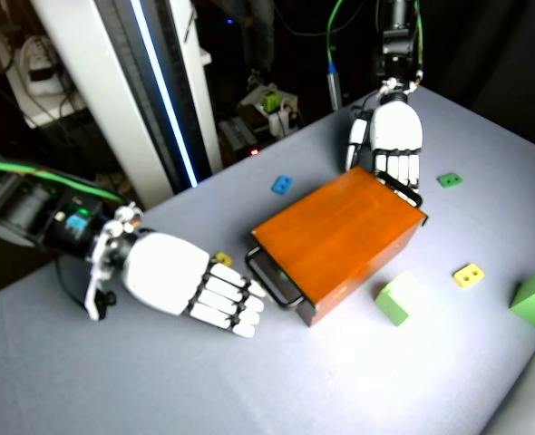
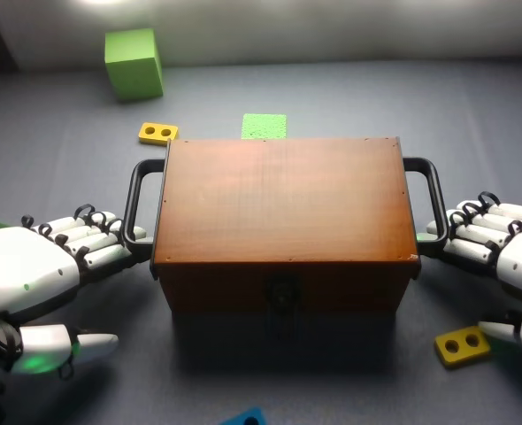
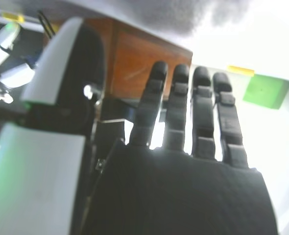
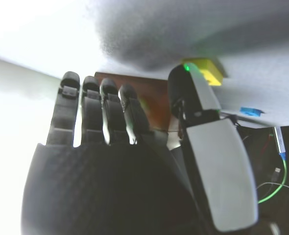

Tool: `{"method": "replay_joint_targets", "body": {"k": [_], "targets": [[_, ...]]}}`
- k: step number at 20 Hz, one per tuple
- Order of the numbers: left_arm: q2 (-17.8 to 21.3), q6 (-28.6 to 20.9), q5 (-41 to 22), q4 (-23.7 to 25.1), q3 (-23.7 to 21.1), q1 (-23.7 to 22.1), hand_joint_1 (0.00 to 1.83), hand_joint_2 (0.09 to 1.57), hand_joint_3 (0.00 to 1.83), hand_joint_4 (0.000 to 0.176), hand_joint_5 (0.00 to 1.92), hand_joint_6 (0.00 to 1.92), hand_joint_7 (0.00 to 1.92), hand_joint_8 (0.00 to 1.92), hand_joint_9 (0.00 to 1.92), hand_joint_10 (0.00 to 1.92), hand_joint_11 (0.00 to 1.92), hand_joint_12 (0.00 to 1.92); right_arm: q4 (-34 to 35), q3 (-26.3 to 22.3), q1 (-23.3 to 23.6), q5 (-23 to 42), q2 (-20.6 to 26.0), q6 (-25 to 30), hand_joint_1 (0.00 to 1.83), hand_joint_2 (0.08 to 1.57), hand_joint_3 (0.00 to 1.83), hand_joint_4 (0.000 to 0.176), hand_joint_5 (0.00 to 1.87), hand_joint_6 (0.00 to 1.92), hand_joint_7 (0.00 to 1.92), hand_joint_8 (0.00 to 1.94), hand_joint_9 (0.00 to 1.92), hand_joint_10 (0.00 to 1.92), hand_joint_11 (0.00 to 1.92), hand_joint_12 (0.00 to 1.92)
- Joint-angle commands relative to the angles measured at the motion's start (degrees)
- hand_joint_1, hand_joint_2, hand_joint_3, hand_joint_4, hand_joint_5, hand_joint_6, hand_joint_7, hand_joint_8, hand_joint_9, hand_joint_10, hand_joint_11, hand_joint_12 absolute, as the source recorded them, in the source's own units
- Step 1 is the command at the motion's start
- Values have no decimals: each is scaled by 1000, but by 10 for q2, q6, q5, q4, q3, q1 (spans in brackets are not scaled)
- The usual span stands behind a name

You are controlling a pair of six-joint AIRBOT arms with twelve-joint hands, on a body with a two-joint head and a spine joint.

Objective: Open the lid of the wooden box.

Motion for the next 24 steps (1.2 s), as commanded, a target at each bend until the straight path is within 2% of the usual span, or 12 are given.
{"method": "replay_joint_targets", "body": {"k": [1, 4, 5, 9, 11, 14, 15, 16, 20, 23, 24], "targets": [[-3, -1, -54, -6, 3, -5, 393, 1345, 0, 0, 0, 0, 0, 0, 0, 0, 0, 0, -4, 3, 10, 52, -3, 0, 724, 1363, 0, 0, 0, 0, 0, 0, 0, 0, 0, 0], [-5, -1, -52, -6, 5, -9, 363, 1350, 0, 3, 0, 0, 0, 0, 0, 0, 0, 0, -4, 11, 19, 48, -12, 0, 694, 1379, 6, 0, 0, 0, 0, 0, 0, 0, 0, 0], [-6, -1, -51, -6, 6, -9, 343, 1348, 0, 20, 0, 0, 0, 0, 0, 0, 0, 0, -4, 13, 20, 46, -15, 0, 652, 1387, 6, 0, 0, 0, 0, 0, 0, 0, 0, 0], [-10, -1, -49, -6, 9, -12, 408, 1340, 0, 22, 0, 0, 0, 0, 0, 0, 0, 0, -4, 18, 26, 46, -23, 0, 632, 1386, 3, 0, 0, 0, 0, 0, 0, 0, 0, 0], [-11, -1, -55, -7, 9, -12, 365, 1342, 0, 18, 0, 0, 0, 0, 0, 0, 0, 0, -4, 18, 27, 49, -23, 0, 615, 1383, 2, 0, 0, 0, 0, 0, 0, 0, 0, 0], [-10, -4, -64, -8, 8, -12, 382, 1341, 0, 32, 0, 0, 0, 0, 0, 0, 0, 0, -3, 13, 27, 60, -16, 0, 627, 1386, 2, 0, 0, 0, 0, 0, 0, 0, 0, 0], [-10, -5, -69, -8, 7, -12, 362, 1341, 0, 32, 0, 0, 0, 0, 0, 0, 0, 0, -3, 10, 27, 63, -13, 0, 634, 1382, 0, 0, 0, 0, 0, 0, 0, 0, 0, 0], [-9, -5, -73, -8, 6, -12, 369, 1346, 1, 17, 0, 0, 0, 0, 0, 0, 0, 0, -3, 8, 27, 68, -10, 0, 667, 1381, 0, 0, 0, 0, 0, 0, 0, 0, 0, 0], [-3, -5, -87, -7, 1, -12, 341, 1358, 5, 9, 0, 0, 0, 0, 0, 0, 0, 0, -3, -1, 27, 84, -1, 0, 723, 1376, 0, 0, 0, 0, 0, 0, 0, 0, 0, 0], [3, -6, -98, -7, -4, -11, 305, 1372, 7, 27, 0, 0, 0, 0, 0, 0, 0, 0, -1, -7, 27, 95, 4, 0, 716, 1390, 4, 0, 0, 0, 0, 0, 0, 0, 0, 0], [4, -6, -101, -7, -5, -11, 282, 1379, 7, 25, 0, 0, 0, 0, 0, 0, 0, 0, -1, -8, 27, 97, 5, 0, 735, 1391, 2, 0, 0, 0, 0, 0, 0, 0, 0, 0]]}}
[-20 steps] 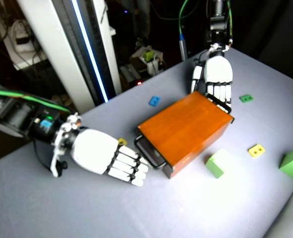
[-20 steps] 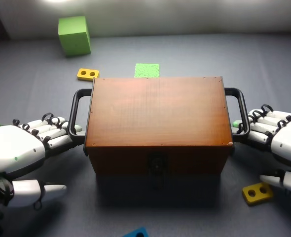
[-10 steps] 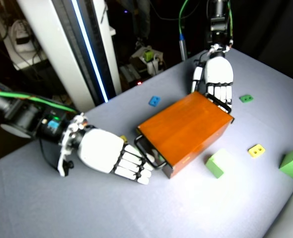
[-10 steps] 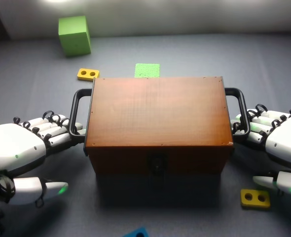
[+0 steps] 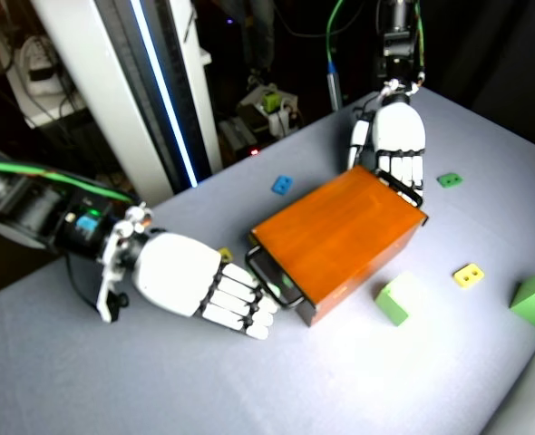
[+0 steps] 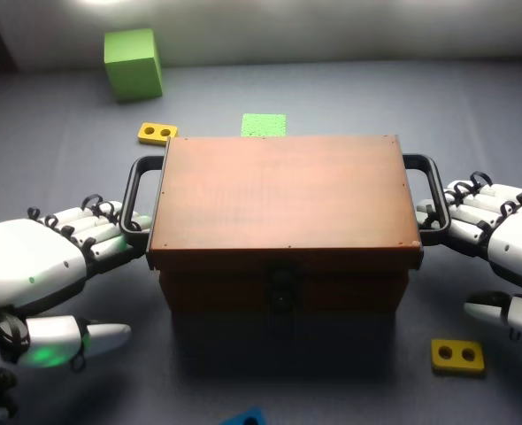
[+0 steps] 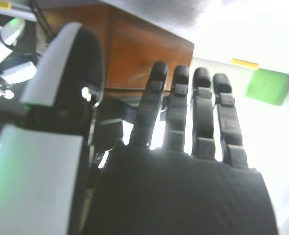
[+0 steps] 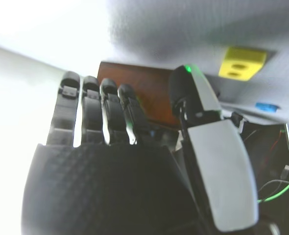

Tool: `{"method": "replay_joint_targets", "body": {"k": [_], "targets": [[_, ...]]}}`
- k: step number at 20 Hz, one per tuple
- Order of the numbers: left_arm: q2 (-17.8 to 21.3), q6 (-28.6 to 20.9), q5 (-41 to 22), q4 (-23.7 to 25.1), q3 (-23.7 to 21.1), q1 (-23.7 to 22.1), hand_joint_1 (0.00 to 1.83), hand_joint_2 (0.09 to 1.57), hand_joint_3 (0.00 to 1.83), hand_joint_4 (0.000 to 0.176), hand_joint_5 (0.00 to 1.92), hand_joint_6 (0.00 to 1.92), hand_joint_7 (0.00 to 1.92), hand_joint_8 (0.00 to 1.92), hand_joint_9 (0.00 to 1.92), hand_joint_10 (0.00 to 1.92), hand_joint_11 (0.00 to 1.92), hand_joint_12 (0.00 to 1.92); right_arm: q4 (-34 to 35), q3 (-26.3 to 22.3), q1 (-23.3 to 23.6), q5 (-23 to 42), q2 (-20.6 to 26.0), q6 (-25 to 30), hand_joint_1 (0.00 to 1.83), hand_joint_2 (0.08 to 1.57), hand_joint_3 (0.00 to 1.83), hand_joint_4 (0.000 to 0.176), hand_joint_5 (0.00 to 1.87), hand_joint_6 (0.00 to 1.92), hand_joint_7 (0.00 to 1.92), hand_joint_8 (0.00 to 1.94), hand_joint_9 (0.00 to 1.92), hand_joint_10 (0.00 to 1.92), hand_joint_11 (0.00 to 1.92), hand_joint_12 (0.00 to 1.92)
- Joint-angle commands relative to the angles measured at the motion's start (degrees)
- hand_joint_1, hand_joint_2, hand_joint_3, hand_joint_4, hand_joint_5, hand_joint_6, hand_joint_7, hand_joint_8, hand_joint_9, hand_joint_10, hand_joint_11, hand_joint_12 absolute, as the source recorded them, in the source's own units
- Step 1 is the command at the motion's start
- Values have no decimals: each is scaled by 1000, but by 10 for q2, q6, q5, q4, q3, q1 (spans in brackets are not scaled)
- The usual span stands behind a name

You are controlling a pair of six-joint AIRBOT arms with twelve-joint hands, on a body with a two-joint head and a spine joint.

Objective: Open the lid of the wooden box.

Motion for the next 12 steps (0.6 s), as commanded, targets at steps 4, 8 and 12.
{"method": "replay_joint_targets", "body": {"k": [4, 8, 12], "targets": [[9, -4, -85, -7, -5, -1, 322, 1383, 4, 27, 0, 0, 0, 0, 0, 0, 0, 0, -3, -6, 6, 87, 6, 1, 736, 1392, 2, 0, 0, 0, 0, 0, 0, 0, 0, 0], [15, -5, -99, -9, -7, 0, 349, 1373, 0, 27, 0, 0, 0, 0, 0, 0, 0, 0, -3, -11, 6, 100, 13, 1, 719, 1393, 0, 0, 0, 0, 0, 0, 0, 0, 0, 0], [20, -5, -111, -12, -9, 0, 376, 1362, 0, 4, 0, 0, 0, 0, 0, 0, 0, 0, -3, -16, 6, 111, 21, 1, 689, 1396, 1, 0, 0, 0, 0, 0, 0, 0, 0, 0]]}}
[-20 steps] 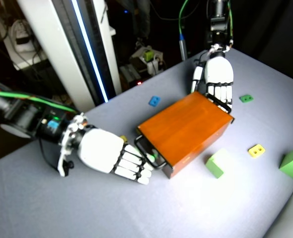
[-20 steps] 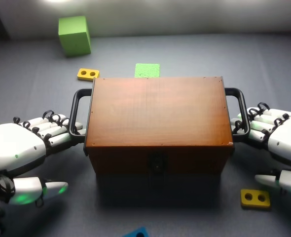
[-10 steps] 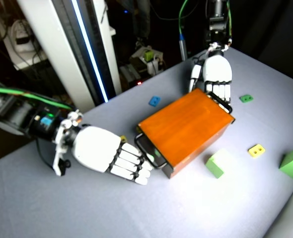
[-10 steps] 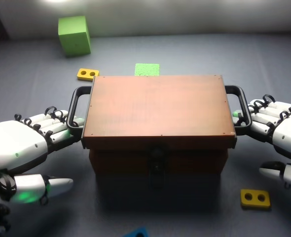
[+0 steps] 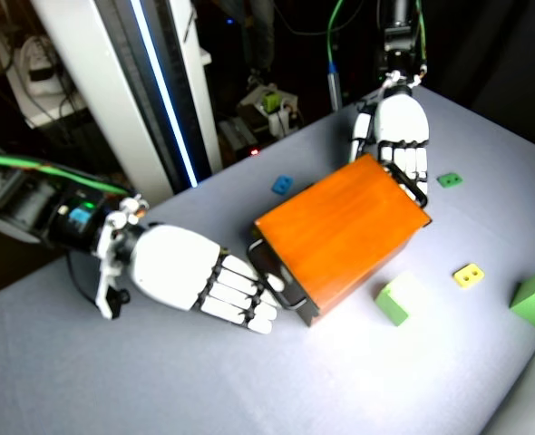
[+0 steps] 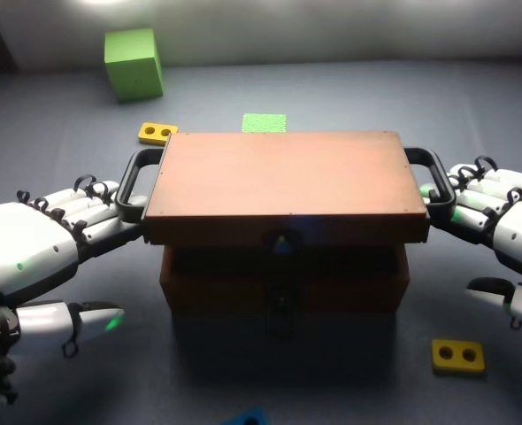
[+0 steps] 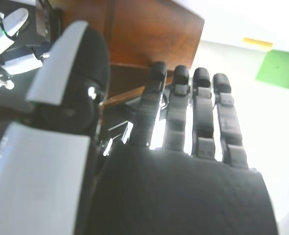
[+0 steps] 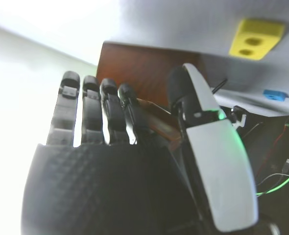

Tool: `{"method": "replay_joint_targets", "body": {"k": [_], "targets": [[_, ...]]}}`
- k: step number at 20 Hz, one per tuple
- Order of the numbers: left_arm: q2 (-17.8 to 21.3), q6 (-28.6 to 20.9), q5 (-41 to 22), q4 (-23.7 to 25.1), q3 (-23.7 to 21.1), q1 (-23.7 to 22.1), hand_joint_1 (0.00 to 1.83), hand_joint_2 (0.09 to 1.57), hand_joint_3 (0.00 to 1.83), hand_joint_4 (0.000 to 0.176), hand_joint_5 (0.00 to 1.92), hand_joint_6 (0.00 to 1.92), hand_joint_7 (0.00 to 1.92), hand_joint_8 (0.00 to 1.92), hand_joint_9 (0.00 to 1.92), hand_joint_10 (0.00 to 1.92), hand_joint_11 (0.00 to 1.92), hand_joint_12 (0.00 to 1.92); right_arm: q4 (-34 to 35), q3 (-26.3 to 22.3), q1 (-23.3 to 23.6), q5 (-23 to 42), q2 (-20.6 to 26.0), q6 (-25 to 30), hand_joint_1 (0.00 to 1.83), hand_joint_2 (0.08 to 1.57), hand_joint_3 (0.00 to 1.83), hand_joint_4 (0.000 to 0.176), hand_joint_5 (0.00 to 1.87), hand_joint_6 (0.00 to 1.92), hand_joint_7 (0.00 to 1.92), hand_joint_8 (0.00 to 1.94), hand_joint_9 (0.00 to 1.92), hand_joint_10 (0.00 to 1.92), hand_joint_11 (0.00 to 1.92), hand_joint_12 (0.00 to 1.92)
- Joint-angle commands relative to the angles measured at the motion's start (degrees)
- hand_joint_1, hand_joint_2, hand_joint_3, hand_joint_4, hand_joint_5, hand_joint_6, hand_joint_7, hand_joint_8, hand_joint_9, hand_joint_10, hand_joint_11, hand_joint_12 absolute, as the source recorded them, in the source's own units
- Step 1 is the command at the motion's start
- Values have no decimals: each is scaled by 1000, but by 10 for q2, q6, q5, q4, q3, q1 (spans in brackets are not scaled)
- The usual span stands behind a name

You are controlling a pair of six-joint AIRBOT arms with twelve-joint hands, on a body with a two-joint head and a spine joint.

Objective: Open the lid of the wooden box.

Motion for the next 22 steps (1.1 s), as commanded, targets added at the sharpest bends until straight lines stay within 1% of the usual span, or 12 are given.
{"method": "replay_joint_targets", "body": {"k": [1, 3, 4, 6, 8, 9, 10, 11, 15, 16, 20, 22], "targets": [[6, -3, -74, -10, -1, -3, 353, 1365, 0, 0, 0, 0, 0, 0, 0, 0, 0, 0, -4, -1, 6, 83, 6, 1, 683, 1390, 0, 0, 0, 0, 0, 0, 0, 0, 0, 0], [7, -3, -79, -12, -1, -3, 345, 1367, 0, 0, 0, 0, 0, 0, 0, 0, 0, 0, -4, -2, 6, 88, 10, 1, 601, 1393, 1, 0, 0, 0, 0, 0, 0, 0, 0, 0], [8, -3, -83, -15, -1, -3, 344, 1366, 0, 0, 0, 0, 0, 0, 0, 0, 0, 0, -4, -3, 6, 90, 11, 1, 592, 1394, 1, 0, 0, 0, 0, 0, 0, 0, 0, 0], [10, -3, -87, -18, 0, -3, 359, 1363, 0, 0, 0, 0, 0, 0, 0, 0, 0, 0, -4, -3, 6, 94, 14, 1, 623, 1382, 0, 0, 0, 0, 0, 0, 0, 0, 0, 0], [11, -3, -92, -21, 0, -3, 374, 1359, 0, 0, 4, 1, 0, 0, 0, 0, 0, 0, -4, -2, 6, 99, 14, 1, 593, 1389, 0, 0, 0, 0, 0, 0, 0, 0, 0, 0], [12, -3, -96, -23, 0, -3, 404, 1356, 0, 0, 17, 5, 0, 0, 0, 0, 0, 0, -4, -2, 7, 102, 14, 1, 604, 1392, 1, 0, 0, 0, 0, 0, 0, 0, 0, 0], [13, -3, -101, -25, 1, -3, 392, 1348, 0, 0, 26, 8, 0, 0, 0, 0, 0, 0, -4, -2, 9, 105, 15, 1, 625, 1398, 3, 0, 0, 0, 0, 0, 0, 0, 0, 0], [13, -3, -101, -25, 1, -3, 434, 1341, 0, 0, 44, 12, 0, 0, 0, 0, 0, 0, -4, -2, 9, 106, 15, 1, 630, 1400, 3, 0, 0, 0, 0, 0, 0, 0, 0, 0], [15, -2, -113, -32, 1, -4, 411, 1348, 0, 0, 36, 4, 0, 0, 0, 0, 0, 0, -4, 1, 17, 110, 16, 1, 529, 1415, 7, 0, 0, 0, 0, 0, 0, 0, 0, 0], [15, -2, -116, -33, 1, -4, 368, 1356, 3, 0, 8, 1, 0, 0, 0, 0, 0, 0, -4, 1, 19, 110, 16, 1, 539, 1415, 6, 0, 0, 0, 0, 0, 0, 0, 0, 0], [15, 0, -125, -41, 3, -4, 366, 1357, 1, 0, 2, 0, 0, 0, 0, 0, 0, 0, -4, 5, 26, 112, 17, 1, 589, 1421, 3, 0, 0, 0, 0, 0, 0, 0, 0, 0], [15, 3, -129, -47, 4, -6, 347, 1359, 2, 0, 0, 0, 0, 0, 0, 0, 0, 0, -3, 7, 31, 112, 17, 1, 536, 1433, 8, 0, 0, 0, 0, 0, 0, 0, 0, 0]]}}
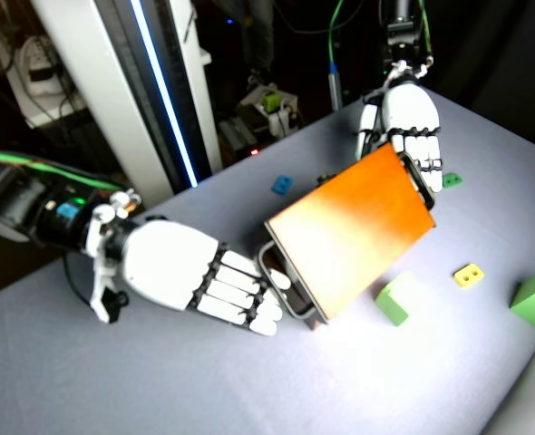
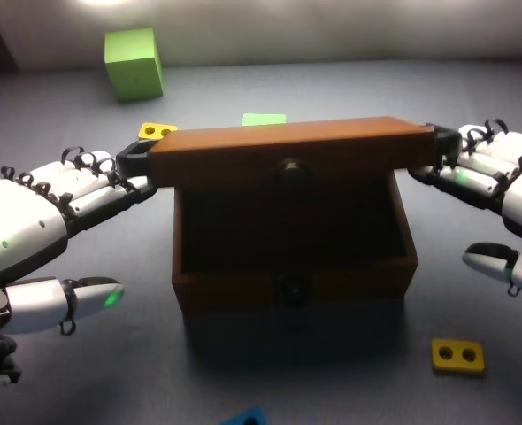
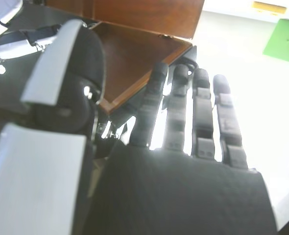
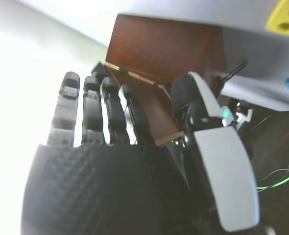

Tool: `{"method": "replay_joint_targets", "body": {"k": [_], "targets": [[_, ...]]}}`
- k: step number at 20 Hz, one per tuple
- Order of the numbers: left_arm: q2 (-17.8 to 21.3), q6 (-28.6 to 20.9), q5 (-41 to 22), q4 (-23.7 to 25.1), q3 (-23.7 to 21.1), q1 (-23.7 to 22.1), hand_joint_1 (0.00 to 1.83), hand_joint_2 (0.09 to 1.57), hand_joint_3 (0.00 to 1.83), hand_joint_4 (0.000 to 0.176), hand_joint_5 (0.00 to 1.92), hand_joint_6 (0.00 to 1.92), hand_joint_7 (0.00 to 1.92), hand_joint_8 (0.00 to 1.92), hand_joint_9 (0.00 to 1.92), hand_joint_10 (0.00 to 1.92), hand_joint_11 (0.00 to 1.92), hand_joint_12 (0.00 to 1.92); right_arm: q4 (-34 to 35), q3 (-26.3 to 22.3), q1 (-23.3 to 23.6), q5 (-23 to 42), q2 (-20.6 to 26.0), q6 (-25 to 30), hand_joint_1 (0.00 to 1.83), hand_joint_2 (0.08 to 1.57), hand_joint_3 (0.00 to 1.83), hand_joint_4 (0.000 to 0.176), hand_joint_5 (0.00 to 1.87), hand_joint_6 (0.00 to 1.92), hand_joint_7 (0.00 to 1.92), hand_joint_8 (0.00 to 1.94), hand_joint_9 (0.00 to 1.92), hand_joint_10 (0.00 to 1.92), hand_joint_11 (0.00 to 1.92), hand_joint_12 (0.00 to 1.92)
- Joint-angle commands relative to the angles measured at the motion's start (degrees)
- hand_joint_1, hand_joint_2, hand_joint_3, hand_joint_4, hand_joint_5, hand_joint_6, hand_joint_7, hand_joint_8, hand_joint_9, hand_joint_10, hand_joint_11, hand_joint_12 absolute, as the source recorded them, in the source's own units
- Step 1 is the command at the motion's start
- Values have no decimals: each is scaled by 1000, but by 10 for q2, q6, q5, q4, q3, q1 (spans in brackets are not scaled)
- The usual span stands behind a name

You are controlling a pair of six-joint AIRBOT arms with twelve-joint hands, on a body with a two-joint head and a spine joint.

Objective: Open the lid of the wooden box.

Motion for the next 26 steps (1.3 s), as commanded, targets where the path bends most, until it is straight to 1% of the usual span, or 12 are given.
{"method": "replay_joint_targets", "body": {"k": [1, 9, 12, 14, 15, 17, 19, 21, 23, 24, 25, 26], "targets": [[5, 2, -80, -21, 4, -6, 312, 1364, 4, 0, 0, 0, 0, 0, 0, 0, 0, 0, -1, 4, 11, 78, 5, 1, 539, 1439, 10, 0, 0, 0, 0, 0, 0, 0, 0, 0], [-2, 4, -94, -43, 15, -14, 403, 1373, 1, 0, 36, 10, 0, 0, 0, 0, 0, 0, 7, 14, 27, 78, 5, 1, 592, 1455, 4, 0, 0, 0, 0, 0, 0, 0, 11, 5], [-4, 4, -100, -51, 19, -16, 419, 1365, 0, 0, 70, 13, 13, 4, 15, 5, 25, 14, 9, 17, 32, 78, 5, 1, 686, 1450, 0, 0, 0, 0, 0, 0, 0, 0, 1, 212], [-6, 4, -105, -57, 22, -18, 491, 1331, 16, 0, 122, 6, 66, 5, 66, 8, 0, 451, 12, 21, 35, 78, 3, 1, 696, 1450, 0, 0, 0, 0, 0, 0, 0, 0, 0, 148], [-7, 5, -106, -59, 23, -21, 468, 1342, 10, 0, 115, 1, 59, 1, 56, 2, 0, 459, 13, 23, 37, 78, 2, 1, 703, 1450, 0, 0, 0, 0, 0, 0, 0, 0, 0, 200], [-12, 5, -102, -62, 30, -31, 542, 1338, 1, 0, 135, 3, 88, 4, 73, 5, 0, 579, 19, 28, 41, 77, -1, 1, 790, 1439, 0, 0, 0, 0, 0, 0, 0, 0, 0, 520], [-22, 5, -98, -67, 39, -39, 509, 1345, 2, 0, 154, 5, 131, 7, 125, 16, 0, 888, 26, 38, 47, 71, -9, 1, 790, 1445, 0, 0, 11, 3, 0, 0, 26, 11, 0, 870], [-30, 5, -93, -73, 47, -44, 451, 1349, 3, 20, 156, 4, 159, 11, 146, 19, 0, 920, 28, 47, 55, 61, -17, 1, 782, 1458, 3, 0, 8, 3, 1, 0, 50, 20, 0, 1044], [-37, 5, -88, -80, 55, -49, 448, 1351, 1, 17, 154, 2, 176, 6, 149, 13, 0, 869, 31, 61, 67, 47, -28, 1, 875, 1436, 0, 0, 19, 2, 0, 0, 1, 1, 0, 512], [-39, 5, -86, -82, 57, -51, 433, 1354, 1, 31, 135, 1, 143, 0, 104, 4, 0, 791, 32, 67, 73, 40, -34, 1, 894, 1431, 0, 0, 8, 4, 0, 0, 0, 0, 0, 389], [-43, 5, -84, -88, 63, -54, 437, 1355, 1, 27, 128, 1, 125, 0, 67, 1, 0, 698, 33, 75, 81, 32, -41, 1, 962, 1418, 0, 0, 2, 2, 36, 7, 47, 22, 0, 837], [-46, 5, -81, -93, 67, -56, 429, 1362, 3, 22, 119, 1, 112, 0, 54, 0, 0, 658, 33, 79, 85, 27, -45, 1, 977, 1408, 0, 0, 0, 0, 15, 1, 29, 14, 0, 930]]}}
